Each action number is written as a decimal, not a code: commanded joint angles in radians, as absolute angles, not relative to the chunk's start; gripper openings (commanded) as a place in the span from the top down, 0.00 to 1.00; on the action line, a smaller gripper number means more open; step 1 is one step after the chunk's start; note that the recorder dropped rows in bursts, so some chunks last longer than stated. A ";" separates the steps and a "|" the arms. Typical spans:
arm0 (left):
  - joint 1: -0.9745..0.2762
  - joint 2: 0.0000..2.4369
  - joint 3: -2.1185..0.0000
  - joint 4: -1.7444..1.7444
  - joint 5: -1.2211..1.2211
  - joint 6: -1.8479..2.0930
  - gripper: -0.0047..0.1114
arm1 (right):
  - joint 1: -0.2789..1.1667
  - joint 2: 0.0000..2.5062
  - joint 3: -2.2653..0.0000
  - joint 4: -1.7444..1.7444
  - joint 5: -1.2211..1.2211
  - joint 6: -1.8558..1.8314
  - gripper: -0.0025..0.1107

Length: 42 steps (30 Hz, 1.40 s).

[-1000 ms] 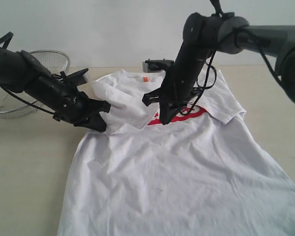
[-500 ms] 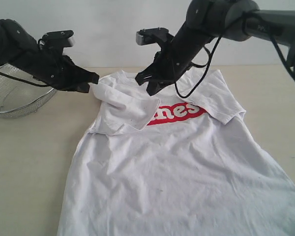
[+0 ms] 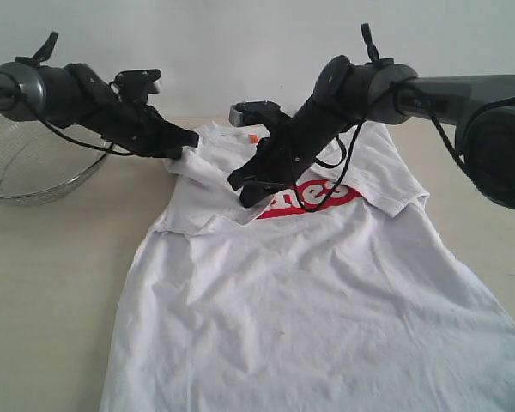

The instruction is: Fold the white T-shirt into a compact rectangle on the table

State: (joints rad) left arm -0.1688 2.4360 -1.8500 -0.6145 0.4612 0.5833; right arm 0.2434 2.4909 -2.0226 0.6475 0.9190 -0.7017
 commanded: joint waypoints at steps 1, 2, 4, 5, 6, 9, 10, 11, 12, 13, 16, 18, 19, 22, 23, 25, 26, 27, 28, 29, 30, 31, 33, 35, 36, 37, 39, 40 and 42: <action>-0.167 2.534 -1.980 -0.643 0.498 0.572 0.92 | 0.242 2.488 -2.024 0.635 0.943 -0.691 0.98; -0.167 2.563 -2.026 -0.647 0.513 0.569 0.92 | 0.242 2.488 -2.024 0.617 0.969 -0.656 0.98; -0.167 2.593 -2.081 -0.647 0.562 0.538 0.92 | 0.242 2.488 -2.024 0.585 1.010 -0.634 0.98; -0.167 2.595 -2.090 -0.647 0.575 0.538 0.92 | 0.242 2.488 -2.024 0.569 1.019 -0.634 0.98; -0.169 2.595 -2.098 -0.636 0.569 0.538 0.92 | 0.242 2.488 -2.024 0.548 1.022 -0.622 0.98; -0.169 2.595 -2.111 -0.622 0.550 0.538 0.92 | 0.242 2.488 -2.024 0.477 1.073 -0.575 0.98; -0.169 2.595 -2.111 -0.622 0.547 0.538 0.92 | 0.242 2.488 -2.024 0.470 1.102 -0.571 0.98; -0.169 2.595 -2.111 -0.619 0.547 0.538 0.92 | 0.242 2.488 -2.024 0.470 1.125 -0.571 0.98; -0.169 2.595 -2.111 -0.619 0.547 0.538 0.92 | 0.242 2.488 -2.024 0.470 1.151 -0.571 0.98; -0.169 2.595 -2.111 -0.619 0.547 0.538 0.92 | 0.242 2.488 -2.024 0.468 1.171 -0.571 0.98; -0.169 2.595 -2.117 -0.619 0.547 0.538 0.92 | 0.242 2.488 -2.024 0.449 1.200 -0.567 0.98; -0.169 2.595 -2.118 -0.619 0.547 0.538 0.92 | 0.242 2.488 -2.024 0.420 1.219 -0.545 0.98; -0.169 2.595 -2.118 -0.619 0.547 0.538 0.92 | 0.242 2.488 -2.024 0.410 1.221 -0.536 0.98; -0.169 2.593 -2.117 -0.619 0.549 0.538 0.92 | 0.242 2.488 -2.024 0.403 1.221 -0.538 0.98; -0.171 2.588 -2.117 -0.619 0.549 0.538 0.92 | 0.242 2.488 -2.024 0.405 1.202 -0.551 0.98; -0.171 2.567 -2.117 -0.619 0.549 0.538 0.92 | 0.242 2.486 -2.024 0.436 1.145 -0.584 0.98; -0.171 2.556 -2.117 -0.619 0.549 0.538 0.92 | 0.242 2.482 -2.024 0.467 1.120 -0.598 0.98; -0.171 2.536 -2.117 -0.616 0.552 0.538 0.92 | 0.242 2.476 -2.024 0.502 1.090 -0.620 0.98; -0.169 2.520 -2.117 -0.609 0.559 0.538 0.92 | 0.242 2.469 -2.024 0.536 1.058 -0.636 0.98; -0.169 2.501 -2.117 -0.602 0.572 0.538 0.92 | 0.242 2.464 -2.024 0.561 1.032 -0.650 0.98; -0.169 2.482 -2.117 -0.580 0.598 0.540 0.92 | 0.242 2.454 -2.025 0.595 0.999 -0.666 0.98; -0.167 2.464 -2.117 -0.556 0.620 0.540 0.92 | 0.242 2.450 -2.025 0.608 0.978 -0.670 0.98; -0.167 2.431 -2.117 -0.492 0.692 0.539 0.92 | 0.242 2.436 -2.027 0.616 0.934 -0.683 0.98; -0.165 2.406 -2.117 -0.449 0.768 0.539 0.92 | 0.240 2.422 -2.027 0.603 0.911 -0.725 0.98; -0.160 2.395 -2.117 -0.445 0.818 0.539 0.92 | 0.240 2.417 -2.027 0.595 0.896 -0.728 0.98; -0.158 2.388 -2.117 -0.445 0.872 0.539 0.92 | 0.240 2.412 -2.027 0.588 0.874 -0.730 0.98; -0.149 2.375 -2.117 -0.457 0.988 0.537 0.92 | 0.240 2.407 -2.027 0.567 0.811 -0.735 0.98; -0.149 2.373 -2.117 -0.467 1.032 0.534 0.92 | 0.240 2.407 -2.027 0.567 0.777 -0.737 0.98; -0.147 2.370 -2.110 -0.488 1.118 0.534 0.92 | 0.238 2.407 -2.027 0.564 0.706 -0.756 0.98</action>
State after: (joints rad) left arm -0.1513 2.3839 -2.1140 -0.4673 0.9875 0.5431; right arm 0.2434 2.4215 -2.0304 0.5806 0.7918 -0.7304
